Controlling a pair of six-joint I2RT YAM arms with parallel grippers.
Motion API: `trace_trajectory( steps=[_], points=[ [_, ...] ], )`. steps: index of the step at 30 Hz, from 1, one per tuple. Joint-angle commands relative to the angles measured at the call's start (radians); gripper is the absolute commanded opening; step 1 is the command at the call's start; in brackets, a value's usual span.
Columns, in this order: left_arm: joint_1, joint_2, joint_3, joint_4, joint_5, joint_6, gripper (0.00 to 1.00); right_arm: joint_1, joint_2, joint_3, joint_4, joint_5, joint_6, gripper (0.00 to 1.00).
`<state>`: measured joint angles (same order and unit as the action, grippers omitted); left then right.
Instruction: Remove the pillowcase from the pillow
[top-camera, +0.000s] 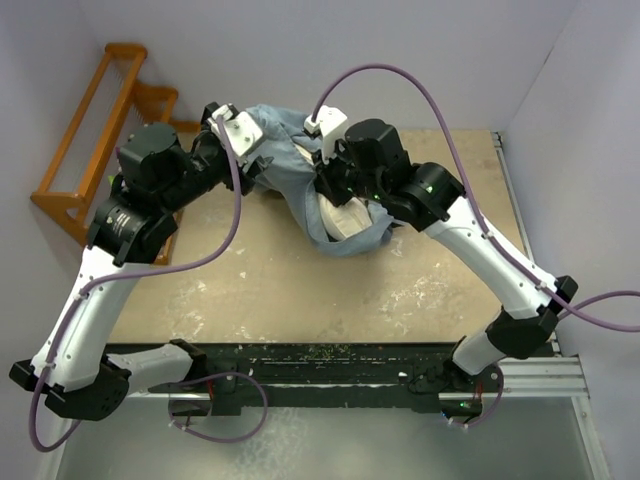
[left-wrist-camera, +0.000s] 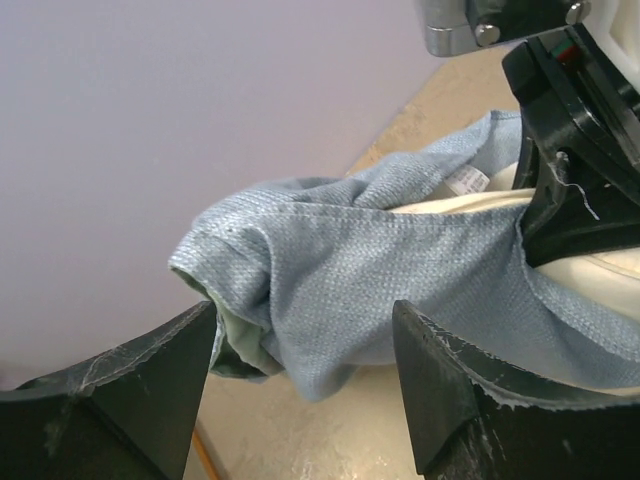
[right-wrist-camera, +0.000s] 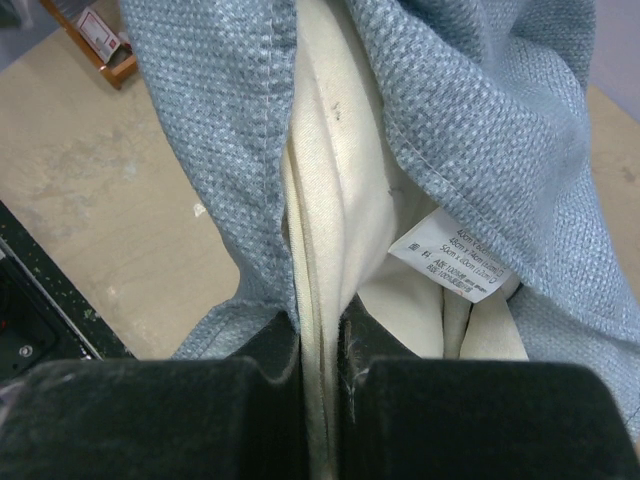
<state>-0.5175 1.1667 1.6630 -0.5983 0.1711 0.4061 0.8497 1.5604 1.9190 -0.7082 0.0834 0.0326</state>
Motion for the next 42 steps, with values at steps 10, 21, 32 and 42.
trace_trajectory(
  steps=[10, 21, 32, 42],
  points=[
    [0.221, 0.139, 0.114, -0.026, 0.284, -0.266, 0.6, 0.002, -0.17, -0.112, 0.272, -0.109, 0.077, 0.0],
    [0.249, 0.127, 0.129, -0.011, 0.299, -0.295, 0.0, -0.004, -0.212, -0.146, 0.27, -0.078, 0.083, 0.0],
    [0.312, 0.067, -0.007, 0.114, -0.091, -0.212, 0.0, -0.064, -0.273, -0.166, 0.257, -0.089, 0.104, 0.0],
    [0.427, 0.099, -0.094, 0.192, -0.056, -0.243, 0.0, -0.068, -0.391, -0.17, 0.303, -0.192, 0.105, 0.0]
  ],
)
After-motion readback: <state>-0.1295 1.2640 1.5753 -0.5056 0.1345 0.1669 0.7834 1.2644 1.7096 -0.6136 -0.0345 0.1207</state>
